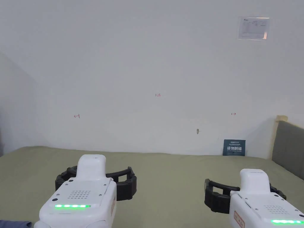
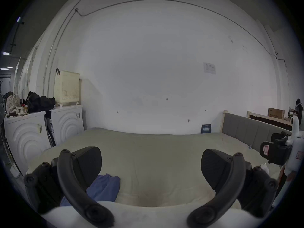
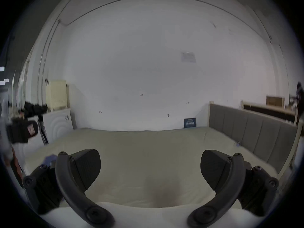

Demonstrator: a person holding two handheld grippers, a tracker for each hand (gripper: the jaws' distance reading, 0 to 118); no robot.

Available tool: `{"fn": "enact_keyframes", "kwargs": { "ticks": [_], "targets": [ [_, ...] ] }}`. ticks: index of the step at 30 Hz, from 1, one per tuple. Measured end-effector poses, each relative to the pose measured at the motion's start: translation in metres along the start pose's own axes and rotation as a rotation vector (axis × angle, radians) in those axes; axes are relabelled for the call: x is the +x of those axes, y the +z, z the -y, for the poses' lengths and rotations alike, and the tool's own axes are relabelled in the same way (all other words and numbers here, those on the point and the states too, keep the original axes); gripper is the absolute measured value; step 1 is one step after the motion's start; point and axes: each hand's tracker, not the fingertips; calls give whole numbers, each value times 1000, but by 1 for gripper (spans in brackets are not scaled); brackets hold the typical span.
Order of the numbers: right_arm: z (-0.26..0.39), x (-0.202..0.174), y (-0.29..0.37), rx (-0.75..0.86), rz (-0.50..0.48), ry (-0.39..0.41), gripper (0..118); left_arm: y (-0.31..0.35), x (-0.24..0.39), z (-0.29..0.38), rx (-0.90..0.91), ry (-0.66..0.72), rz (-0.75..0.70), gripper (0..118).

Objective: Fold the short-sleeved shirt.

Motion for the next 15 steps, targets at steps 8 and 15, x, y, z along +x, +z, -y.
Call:
{"fn": "enact_keyframes", "kwargs": {
  "ticks": [8,15],
  "targets": [
    [-1,-5,1,16,2,-13,118,-3,2,4,-47,-30,8,118],
    [-2,-5,4,20,-30,-29,118,-3,4,4,-57,-31,23,118]
  ]
}}
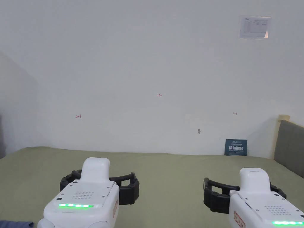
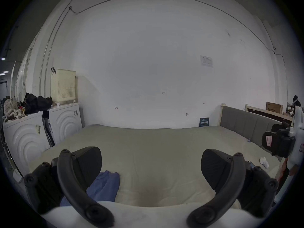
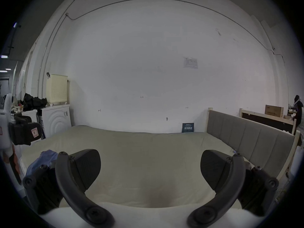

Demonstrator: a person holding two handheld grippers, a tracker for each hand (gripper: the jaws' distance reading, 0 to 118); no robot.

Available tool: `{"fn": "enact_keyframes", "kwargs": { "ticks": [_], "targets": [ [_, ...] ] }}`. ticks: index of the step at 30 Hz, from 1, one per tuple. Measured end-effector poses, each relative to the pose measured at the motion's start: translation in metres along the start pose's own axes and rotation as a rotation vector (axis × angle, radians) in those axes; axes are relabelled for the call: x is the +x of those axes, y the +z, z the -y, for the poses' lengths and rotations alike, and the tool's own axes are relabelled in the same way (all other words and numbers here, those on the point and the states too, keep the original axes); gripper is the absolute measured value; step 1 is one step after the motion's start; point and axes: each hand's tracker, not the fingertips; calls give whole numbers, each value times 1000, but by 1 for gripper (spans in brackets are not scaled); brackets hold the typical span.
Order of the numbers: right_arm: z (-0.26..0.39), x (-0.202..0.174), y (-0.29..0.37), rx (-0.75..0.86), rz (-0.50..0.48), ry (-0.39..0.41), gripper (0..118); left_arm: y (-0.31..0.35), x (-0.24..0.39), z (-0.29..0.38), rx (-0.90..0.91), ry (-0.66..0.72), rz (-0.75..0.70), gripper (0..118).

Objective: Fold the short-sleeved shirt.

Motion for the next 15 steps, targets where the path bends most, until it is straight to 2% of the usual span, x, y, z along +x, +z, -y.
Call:
{"fn": "enact_keyframes", "kwargs": {
  "ticks": [9,15],
  "targets": [
    [1,-4,2,13,2,19,118,2,6,1,-3,-7,11,118],
    [-1,-6,-1,4,1,70,118,0,3,2,-2,0,-1,118]
  ]
}}
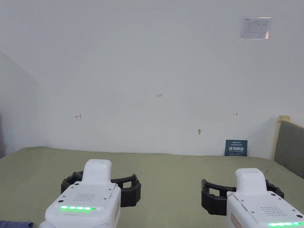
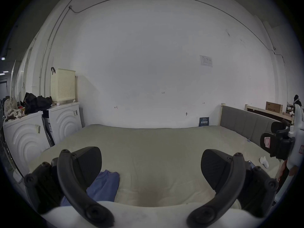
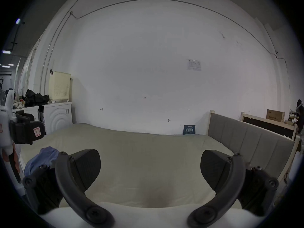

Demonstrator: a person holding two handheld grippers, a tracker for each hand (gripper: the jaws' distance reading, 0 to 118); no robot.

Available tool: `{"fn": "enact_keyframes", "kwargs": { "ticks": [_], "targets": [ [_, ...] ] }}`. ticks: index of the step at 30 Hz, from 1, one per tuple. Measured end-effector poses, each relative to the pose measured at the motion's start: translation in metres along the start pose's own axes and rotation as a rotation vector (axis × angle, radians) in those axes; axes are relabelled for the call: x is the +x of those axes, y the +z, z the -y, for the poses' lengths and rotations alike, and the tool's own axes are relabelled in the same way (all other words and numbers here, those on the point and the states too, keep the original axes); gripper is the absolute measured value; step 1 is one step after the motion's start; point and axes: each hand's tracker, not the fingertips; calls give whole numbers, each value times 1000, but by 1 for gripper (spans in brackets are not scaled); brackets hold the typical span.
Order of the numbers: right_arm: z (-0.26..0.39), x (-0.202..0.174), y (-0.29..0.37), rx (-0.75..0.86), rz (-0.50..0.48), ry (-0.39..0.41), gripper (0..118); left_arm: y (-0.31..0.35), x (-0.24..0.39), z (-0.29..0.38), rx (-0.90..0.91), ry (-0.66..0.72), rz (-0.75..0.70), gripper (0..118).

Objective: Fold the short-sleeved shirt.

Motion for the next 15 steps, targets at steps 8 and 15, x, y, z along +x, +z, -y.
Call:
{"fn": "enact_keyframes", "kwargs": {
  "ticks": [8,15],
  "targets": [
    [1,-1,-2,2,12,0,118,-1,-5,0,-9,-8,-16,118],
    [0,-1,-3,3,14,-4,118,-3,-8,-2,-16,11,-3,118]
  ]
}}
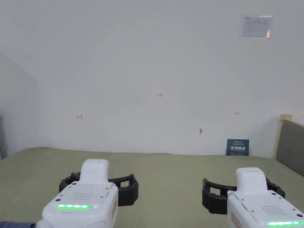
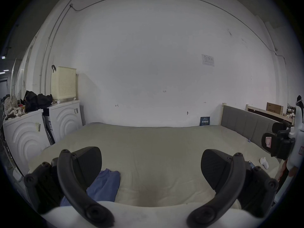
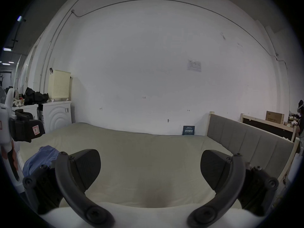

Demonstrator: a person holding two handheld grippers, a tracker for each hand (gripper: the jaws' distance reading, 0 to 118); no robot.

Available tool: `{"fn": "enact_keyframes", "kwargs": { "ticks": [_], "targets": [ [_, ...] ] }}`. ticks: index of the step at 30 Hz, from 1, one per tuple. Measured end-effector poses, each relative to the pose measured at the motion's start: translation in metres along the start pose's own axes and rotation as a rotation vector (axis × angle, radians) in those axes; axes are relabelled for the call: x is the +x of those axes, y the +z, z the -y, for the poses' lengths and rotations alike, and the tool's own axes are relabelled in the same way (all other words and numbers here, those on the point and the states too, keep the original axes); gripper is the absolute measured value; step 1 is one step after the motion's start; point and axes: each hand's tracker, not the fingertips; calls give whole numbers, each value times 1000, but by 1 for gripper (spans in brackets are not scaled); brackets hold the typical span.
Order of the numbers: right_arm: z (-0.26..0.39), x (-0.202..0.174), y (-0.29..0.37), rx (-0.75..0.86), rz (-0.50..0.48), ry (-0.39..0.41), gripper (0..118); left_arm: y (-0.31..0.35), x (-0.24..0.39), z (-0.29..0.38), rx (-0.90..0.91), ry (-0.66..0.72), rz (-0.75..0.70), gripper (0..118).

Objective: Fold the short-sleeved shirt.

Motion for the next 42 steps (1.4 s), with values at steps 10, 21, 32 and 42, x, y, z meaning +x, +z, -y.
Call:
{"fn": "enact_keyframes", "kwargs": {
  "ticks": [10,21,32,42],
  "targets": [
    [5,3,-4,-3,70,-39,0,-5,4,4,-32,-19,39,0],
    [8,12,-3,-81,92,24,0,-17,-1,23,-62,-2,37,0],
    [22,-61,-38,-92,-119,16,0,19,-116,24,-86,11,-247,0],
    [27,-206,-56,-95,-452,-34,0,102,-245,32,-136,51,-583,0]
  ]
}}
